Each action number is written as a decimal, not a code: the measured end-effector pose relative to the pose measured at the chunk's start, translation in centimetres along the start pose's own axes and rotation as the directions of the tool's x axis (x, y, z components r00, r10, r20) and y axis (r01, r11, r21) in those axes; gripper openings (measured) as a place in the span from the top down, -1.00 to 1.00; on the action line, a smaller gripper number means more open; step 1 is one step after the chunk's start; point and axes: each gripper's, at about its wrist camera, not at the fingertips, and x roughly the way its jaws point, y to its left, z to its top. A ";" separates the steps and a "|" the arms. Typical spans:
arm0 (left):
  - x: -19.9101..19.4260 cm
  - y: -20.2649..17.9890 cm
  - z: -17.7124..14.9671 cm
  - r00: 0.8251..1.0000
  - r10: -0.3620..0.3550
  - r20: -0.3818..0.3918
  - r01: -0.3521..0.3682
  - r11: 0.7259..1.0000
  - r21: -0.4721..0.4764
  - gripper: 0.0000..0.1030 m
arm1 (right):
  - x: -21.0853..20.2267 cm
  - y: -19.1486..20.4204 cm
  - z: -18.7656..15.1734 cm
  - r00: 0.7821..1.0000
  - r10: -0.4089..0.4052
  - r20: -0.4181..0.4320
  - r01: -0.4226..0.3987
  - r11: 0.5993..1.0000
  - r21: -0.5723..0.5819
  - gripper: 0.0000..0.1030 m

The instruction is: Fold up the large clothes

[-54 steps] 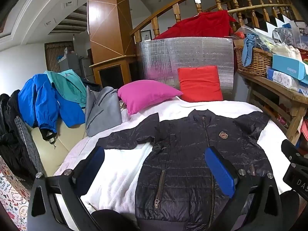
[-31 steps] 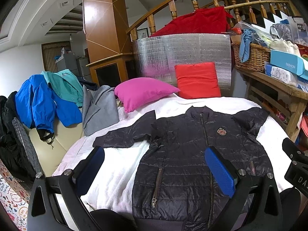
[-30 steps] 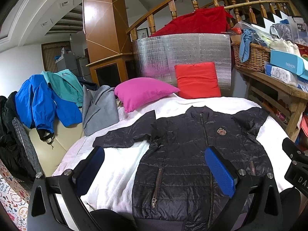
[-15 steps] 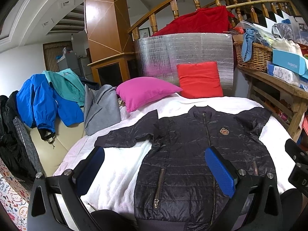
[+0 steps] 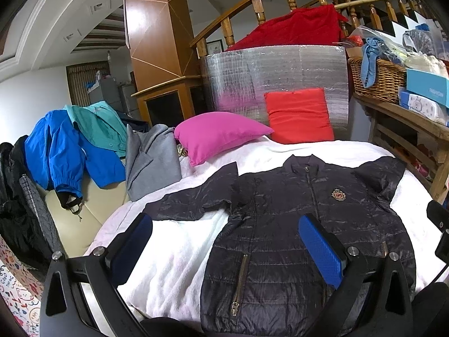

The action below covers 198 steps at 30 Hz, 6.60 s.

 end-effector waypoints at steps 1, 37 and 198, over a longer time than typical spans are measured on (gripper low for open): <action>0.2 0.0 0.0 1.000 0.000 -0.002 0.000 1.000 -0.002 -1.00 | 0.2 0.0 0.1 1.000 -0.005 -0.007 0.005 1.000 -0.004 -1.00; 30.3 -8.3 -2.5 0.862 -0.167 -0.480 0.156 0.986 -0.063 -1.00 | 31.0 -20.2 7.8 0.961 0.270 -0.064 -0.208 0.853 0.478 -1.00; 35.9 -6.4 -2.1 0.888 -0.068 -0.456 0.061 0.998 -0.031 -0.37 | 40.5 -12.0 1.2 0.927 0.215 -0.308 -0.089 0.923 0.375 0.45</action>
